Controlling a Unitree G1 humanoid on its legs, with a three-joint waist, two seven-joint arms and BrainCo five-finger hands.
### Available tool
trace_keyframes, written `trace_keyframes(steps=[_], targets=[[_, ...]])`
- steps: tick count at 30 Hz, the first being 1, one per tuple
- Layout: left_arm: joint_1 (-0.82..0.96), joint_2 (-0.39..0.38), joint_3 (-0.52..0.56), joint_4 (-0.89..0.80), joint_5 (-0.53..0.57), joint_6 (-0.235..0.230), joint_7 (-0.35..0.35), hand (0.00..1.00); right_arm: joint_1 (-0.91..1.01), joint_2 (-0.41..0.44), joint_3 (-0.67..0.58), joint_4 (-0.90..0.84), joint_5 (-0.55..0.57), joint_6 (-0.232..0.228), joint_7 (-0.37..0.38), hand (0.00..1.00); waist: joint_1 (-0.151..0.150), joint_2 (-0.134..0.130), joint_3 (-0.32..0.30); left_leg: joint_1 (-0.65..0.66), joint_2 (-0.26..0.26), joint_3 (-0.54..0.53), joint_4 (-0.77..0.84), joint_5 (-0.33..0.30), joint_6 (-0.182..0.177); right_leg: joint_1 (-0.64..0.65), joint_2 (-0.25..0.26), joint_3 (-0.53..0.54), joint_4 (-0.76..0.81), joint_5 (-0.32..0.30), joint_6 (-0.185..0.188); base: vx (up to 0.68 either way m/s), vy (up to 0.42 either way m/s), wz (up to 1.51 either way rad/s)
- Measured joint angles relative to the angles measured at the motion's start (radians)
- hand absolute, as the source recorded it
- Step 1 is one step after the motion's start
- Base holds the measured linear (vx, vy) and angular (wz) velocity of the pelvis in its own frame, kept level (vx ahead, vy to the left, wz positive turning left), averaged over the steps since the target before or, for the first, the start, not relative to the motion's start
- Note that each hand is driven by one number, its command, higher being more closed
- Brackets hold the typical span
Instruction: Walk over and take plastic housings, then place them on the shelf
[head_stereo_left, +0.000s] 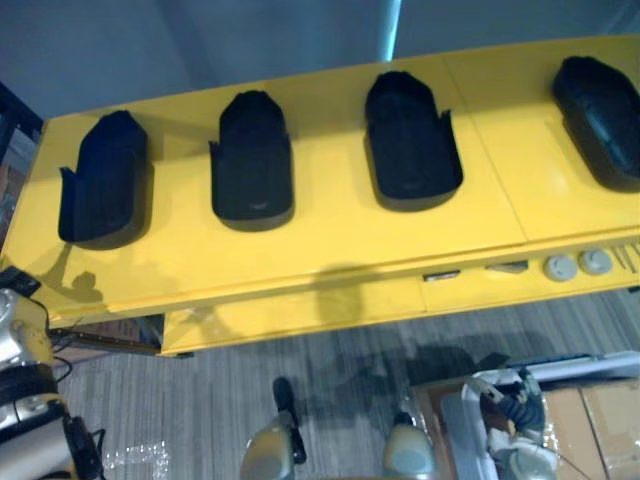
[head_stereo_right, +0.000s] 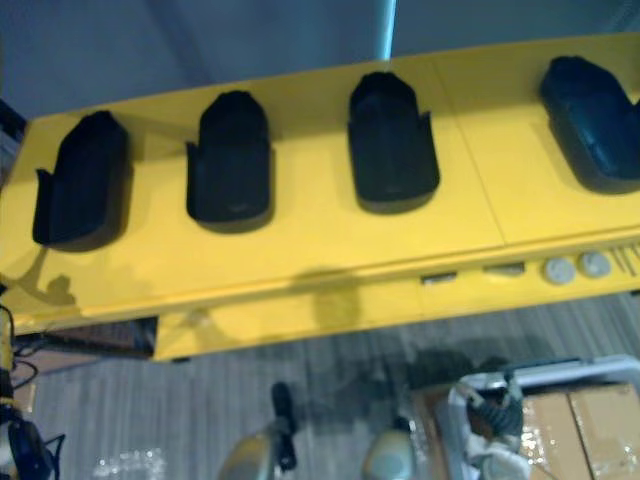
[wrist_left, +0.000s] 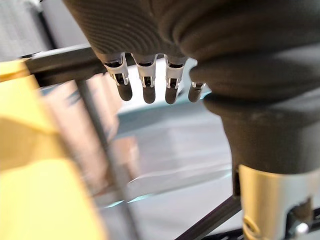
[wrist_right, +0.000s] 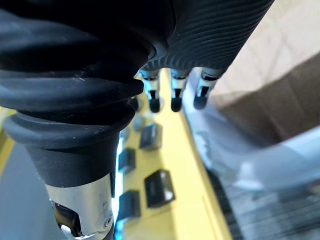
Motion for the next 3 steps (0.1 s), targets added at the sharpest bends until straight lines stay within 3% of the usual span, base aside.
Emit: trace_keyframes(steps=[1,3], targets=[[0.022,-0.015,0.001,-0.011,0.002,-0.045,0.014,0.00,-0.002,0.022,0.002,0.001,0.012,-0.011,-0.019,0.00,0.001,-0.003,-0.011,0.014,0.001,0.000,-0.001,0.000,0.000,0.024,0.003,0.000,-0.024,0.004,0.002,-0.01,0.005,-0.04],[0.062,-0.059,0.016,-0.043,0.035,-0.088,0.015,0.00,-0.001,0.037,0.004,0.004,0.023,-0.019,-0.032,0.00,0.002,-0.004,-0.031,0.021,0.001,0.000,-0.005,-0.001,-0.001,0.040,0.006,0.002,-0.050,0.004,0.002,-0.01,0.002,-0.02]])
